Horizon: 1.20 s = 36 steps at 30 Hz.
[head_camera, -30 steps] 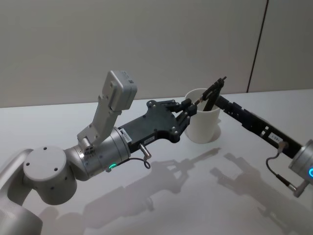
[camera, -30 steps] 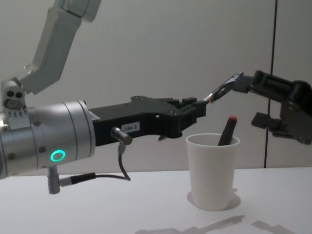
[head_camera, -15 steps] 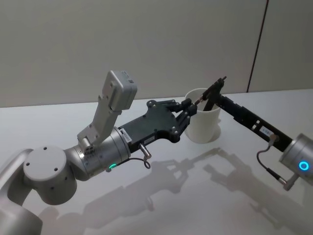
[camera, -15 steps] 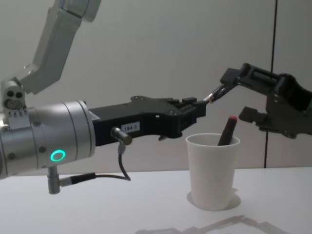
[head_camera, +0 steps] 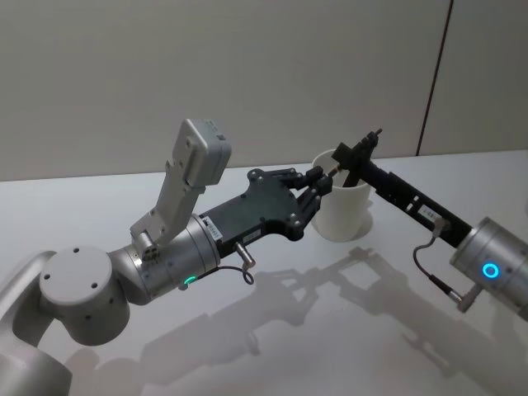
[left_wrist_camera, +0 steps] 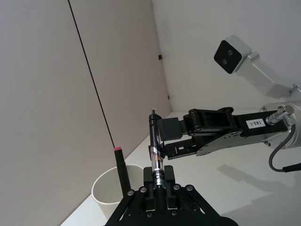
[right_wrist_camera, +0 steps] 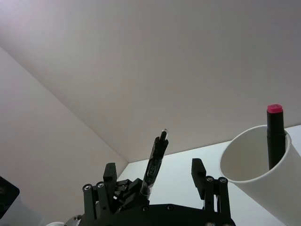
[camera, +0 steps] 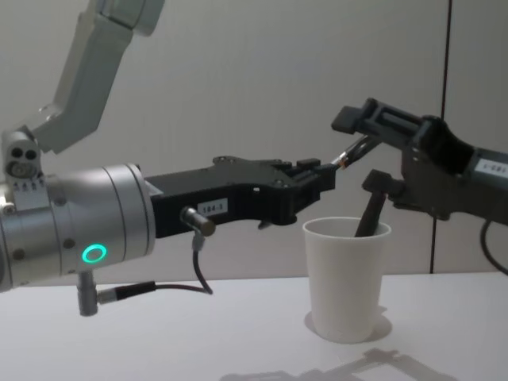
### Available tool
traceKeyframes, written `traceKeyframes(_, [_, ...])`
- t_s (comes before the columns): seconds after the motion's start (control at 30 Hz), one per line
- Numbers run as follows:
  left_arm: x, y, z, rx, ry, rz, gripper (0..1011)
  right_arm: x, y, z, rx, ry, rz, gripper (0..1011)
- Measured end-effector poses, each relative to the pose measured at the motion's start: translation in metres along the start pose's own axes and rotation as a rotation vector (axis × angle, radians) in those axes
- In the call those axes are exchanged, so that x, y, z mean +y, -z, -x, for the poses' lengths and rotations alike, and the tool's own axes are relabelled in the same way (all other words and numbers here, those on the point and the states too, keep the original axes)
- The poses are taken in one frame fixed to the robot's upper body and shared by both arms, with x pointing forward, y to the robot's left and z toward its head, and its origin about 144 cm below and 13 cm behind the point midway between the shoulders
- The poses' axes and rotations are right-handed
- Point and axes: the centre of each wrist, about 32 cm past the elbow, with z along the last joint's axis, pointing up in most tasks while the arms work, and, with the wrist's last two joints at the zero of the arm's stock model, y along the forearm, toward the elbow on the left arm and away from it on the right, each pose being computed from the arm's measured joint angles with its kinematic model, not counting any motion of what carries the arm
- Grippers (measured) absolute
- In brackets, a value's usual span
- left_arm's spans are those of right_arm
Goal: Place the pen into the pen holder.
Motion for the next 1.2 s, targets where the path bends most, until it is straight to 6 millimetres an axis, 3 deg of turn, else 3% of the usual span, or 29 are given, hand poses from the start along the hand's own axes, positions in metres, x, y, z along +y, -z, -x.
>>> traceKeyframes(0.7, [0.0,0.0,0.0,0.0,0.0,0.0,138,0.018,0.004,0.0,0.005,-0.011,-0.006,1001])
traceKeyframes(1.07, [0.0,0.0,0.0,0.0,0.0,0.0,138,0.021,0.005,0.001,0.005,-0.011,-0.008,758])
traceKeyframes(1.2, [0.0,0.0,0.0,0.0,0.0,0.0,138,0.022,0.005,0.001,0.005,-0.011,-0.008,591])
